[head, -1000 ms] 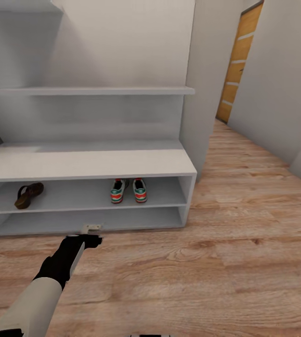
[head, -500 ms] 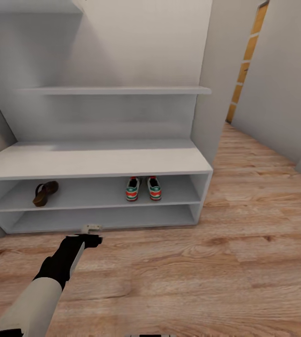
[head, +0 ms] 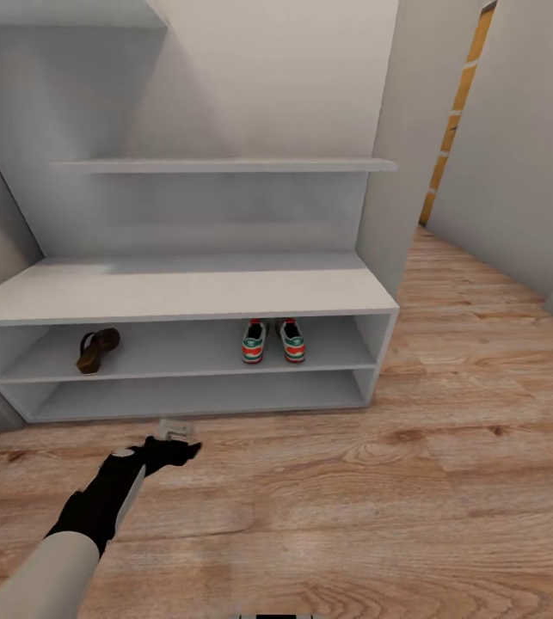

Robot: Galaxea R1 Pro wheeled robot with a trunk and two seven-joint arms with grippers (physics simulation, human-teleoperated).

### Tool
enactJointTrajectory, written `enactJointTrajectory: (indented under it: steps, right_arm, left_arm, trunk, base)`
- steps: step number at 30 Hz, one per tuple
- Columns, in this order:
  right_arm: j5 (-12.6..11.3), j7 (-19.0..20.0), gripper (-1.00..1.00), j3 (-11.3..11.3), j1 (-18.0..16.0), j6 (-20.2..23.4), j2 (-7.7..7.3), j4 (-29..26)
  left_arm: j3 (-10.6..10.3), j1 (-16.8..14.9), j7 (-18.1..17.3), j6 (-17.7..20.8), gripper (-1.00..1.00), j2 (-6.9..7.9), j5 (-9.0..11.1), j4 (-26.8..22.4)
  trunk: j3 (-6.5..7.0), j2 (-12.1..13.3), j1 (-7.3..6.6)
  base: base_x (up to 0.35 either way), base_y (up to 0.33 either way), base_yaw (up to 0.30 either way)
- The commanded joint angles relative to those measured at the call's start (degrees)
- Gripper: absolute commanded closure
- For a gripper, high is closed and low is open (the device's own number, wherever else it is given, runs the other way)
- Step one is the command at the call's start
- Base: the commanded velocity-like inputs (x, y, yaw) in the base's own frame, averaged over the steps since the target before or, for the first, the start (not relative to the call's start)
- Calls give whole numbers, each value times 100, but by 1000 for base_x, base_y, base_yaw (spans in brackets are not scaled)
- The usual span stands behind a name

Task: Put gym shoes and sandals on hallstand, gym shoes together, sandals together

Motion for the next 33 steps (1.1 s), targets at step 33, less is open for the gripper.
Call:
enactJointTrajectory:
  steps: [33]
  right_arm:
    - [-37, 70, 100, -10, -5, -8, 8, 29]
  left_arm:
    - [656, 359, -2059, -936, -100, 737, 410, 182]
  trunk:
    - [-5, -2, -1]
  base:
    - [12, 230, 0]
